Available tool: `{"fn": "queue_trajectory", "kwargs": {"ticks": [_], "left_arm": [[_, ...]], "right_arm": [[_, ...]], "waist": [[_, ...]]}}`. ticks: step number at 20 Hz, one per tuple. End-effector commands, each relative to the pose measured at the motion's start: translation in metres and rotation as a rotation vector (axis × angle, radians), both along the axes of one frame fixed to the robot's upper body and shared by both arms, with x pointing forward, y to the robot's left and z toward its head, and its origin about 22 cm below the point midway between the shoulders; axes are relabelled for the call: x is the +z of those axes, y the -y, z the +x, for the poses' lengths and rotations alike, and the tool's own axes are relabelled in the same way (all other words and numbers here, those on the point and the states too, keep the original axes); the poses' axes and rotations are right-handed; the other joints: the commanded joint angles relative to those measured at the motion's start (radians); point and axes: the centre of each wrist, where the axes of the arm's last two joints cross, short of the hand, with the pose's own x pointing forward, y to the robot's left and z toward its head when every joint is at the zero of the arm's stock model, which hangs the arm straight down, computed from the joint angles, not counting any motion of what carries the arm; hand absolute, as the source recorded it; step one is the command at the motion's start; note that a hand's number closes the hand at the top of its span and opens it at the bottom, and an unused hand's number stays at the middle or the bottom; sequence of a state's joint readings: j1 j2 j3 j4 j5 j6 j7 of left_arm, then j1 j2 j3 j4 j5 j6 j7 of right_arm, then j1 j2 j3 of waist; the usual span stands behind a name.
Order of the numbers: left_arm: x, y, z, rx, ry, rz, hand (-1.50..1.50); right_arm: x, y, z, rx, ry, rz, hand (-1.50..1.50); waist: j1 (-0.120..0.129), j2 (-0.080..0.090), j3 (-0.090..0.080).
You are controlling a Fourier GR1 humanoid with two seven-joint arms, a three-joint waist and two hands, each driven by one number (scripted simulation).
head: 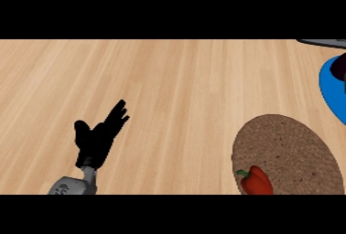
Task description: Pick the eggplant from the placemat and place it in the plate
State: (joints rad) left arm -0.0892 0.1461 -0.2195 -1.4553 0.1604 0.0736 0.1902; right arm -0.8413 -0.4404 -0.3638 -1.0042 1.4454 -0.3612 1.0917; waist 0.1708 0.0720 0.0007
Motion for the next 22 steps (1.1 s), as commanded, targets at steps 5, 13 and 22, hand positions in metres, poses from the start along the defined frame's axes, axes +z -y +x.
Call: {"fn": "queue_trajectory", "kwargs": {"ticks": [5, 13, 22], "left_arm": [[-0.007, -0.002, 0.0, 0.032, -0.056, 0.019, 0.0], [-0.015, -0.015, -0.009, 0.053, -0.07, 0.021, 0.0], [-0.01, -0.03, -0.01, 0.102, -0.087, 0.024, 0.0]], "right_arm": [[-0.01, 0.012, 0.001, -0.268, 0.279, -0.023, 1.5], [-0.043, 0.046, -0.012, -0.412, 0.269, -0.138, 1.5], [-0.097, 0.08, -0.038, -0.481, 0.267, -0.152, 1.5]], "waist": [[-0.032, -0.007, 0.003], [-0.057, -0.017, 0.003], [-0.096, -0.034, 0.005]]}}
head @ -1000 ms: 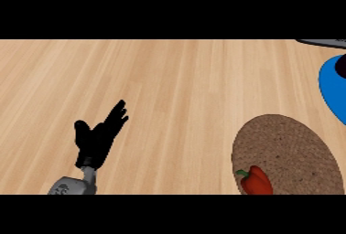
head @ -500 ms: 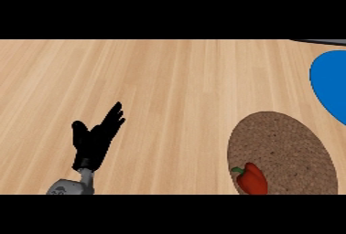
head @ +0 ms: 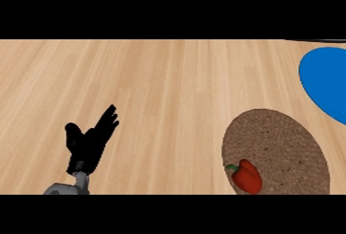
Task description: Pick the eggplant from the placemat and place it in the plate
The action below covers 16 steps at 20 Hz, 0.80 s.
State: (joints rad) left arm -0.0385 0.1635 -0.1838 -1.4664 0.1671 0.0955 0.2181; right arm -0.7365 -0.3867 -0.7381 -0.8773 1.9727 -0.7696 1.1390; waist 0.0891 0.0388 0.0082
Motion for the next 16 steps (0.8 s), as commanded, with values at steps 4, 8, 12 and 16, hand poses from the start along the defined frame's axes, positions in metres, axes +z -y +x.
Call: {"fn": "queue_trajectory", "kwargs": {"ticks": [4, 8, 12, 16], "left_arm": [[-0.009, -0.005, -0.005, 0.021, -0.038, -0.001, 0.0], [-0.013, -0.004, -0.009, 0.015, -0.045, 0.009, 0.0], [-0.012, -0.011, -0.007, 0.033, -0.045, 0.001, 0.0], [-0.015, -0.013, -0.008, 0.034, -0.04, -0.004, 0.0]], "right_arm": [[-0.022, 0.02, -0.01, -0.123, 0.226, 0.068, 1.5], [-0.042, 0.029, -0.013, -0.222, 0.131, 0.4, -1.5], [-0.064, 0.029, -0.012, -0.148, 0.162, 0.487, -1.5], [-0.072, 0.038, -0.018, -0.074, 0.217, 0.418, -1.5]], "waist": [[-0.019, -0.006, -0.003], [-0.032, -0.01, -0.002], [-0.034, -0.012, -0.001], [-0.031, -0.009, 0.001]]}}
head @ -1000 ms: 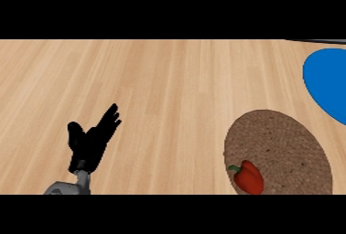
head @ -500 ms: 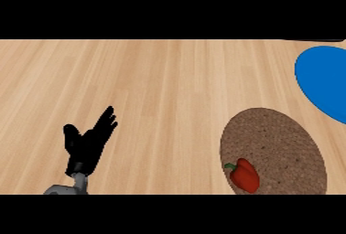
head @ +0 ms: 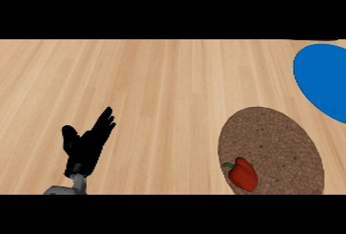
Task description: Pick the eggplant from the placemat and place it in the plate
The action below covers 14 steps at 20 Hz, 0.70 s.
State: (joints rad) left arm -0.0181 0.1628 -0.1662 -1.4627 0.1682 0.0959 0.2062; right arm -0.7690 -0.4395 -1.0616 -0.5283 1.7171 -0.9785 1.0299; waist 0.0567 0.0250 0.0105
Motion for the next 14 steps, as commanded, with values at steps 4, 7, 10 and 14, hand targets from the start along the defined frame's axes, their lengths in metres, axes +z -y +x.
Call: {"fn": "queue_trajectory", "kwargs": {"ticks": [4, 7, 10, 14], "left_arm": [[-0.016, 0.003, -0.014, 0.002, -0.034, 0.0, 0.0], [-0.011, 0.002, -0.003, 0.007, -0.037, -0.004, 0.0], [-0.009, -0.002, -0.002, 0.017, -0.037, -0.011, 0.0], [-0.006, -0.021, -0.005, 0.054, -0.058, 0.015, 0.0]], "right_arm": [[-0.004, 0.0, 0.001, 0.018, 0.206, -0.158, -1.5], [0.0, -0.014, 0.01, -0.008, 0.326, -0.242, -1.5], [-0.007, -0.02, 0.01, -0.047, 0.392, -0.258, -1.5], [-0.015, -0.046, 0.017, -0.016, 0.452, -0.222, -1.5]], "waist": [[-0.006, -0.005, -0.001], [-0.01, -0.004, -0.003], [-0.012, -0.005, -0.004], [-0.039, -0.021, -0.006]]}}
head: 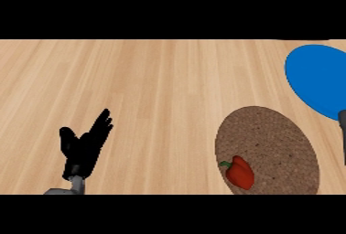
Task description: Pick the eggplant from the placemat and place it in the plate
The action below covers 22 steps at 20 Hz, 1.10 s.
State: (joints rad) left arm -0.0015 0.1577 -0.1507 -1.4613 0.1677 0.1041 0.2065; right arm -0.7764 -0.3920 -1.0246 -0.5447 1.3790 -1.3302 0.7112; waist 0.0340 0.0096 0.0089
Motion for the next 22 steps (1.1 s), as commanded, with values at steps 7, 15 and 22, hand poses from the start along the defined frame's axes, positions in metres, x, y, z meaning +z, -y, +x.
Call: {"fn": "queue_trajectory", "kwargs": {"ticks": [7, 15, 22], "left_arm": [[-0.008, -0.007, -0.015, 0.036, -0.052, -0.009, 0.0], [-0.019, -0.023, -0.01, 0.03, -0.061, 0.004, 0.0], [-0.021, -0.007, -0.004, 0.031, -0.043, 0.01, 0.0]], "right_arm": [[-0.019, -0.085, 0.001, 0.195, 0.201, 0.014, -1.5], [-0.051, -0.124, -0.027, 0.284, 0.138, 0.065, -1.5], [-0.09, -0.164, -0.046, 0.317, 0.117, 0.113, -1.5]], "waist": [[-0.034, -0.014, -0.007], [-0.038, -0.012, -0.01], [-0.036, -0.014, -0.01]]}}
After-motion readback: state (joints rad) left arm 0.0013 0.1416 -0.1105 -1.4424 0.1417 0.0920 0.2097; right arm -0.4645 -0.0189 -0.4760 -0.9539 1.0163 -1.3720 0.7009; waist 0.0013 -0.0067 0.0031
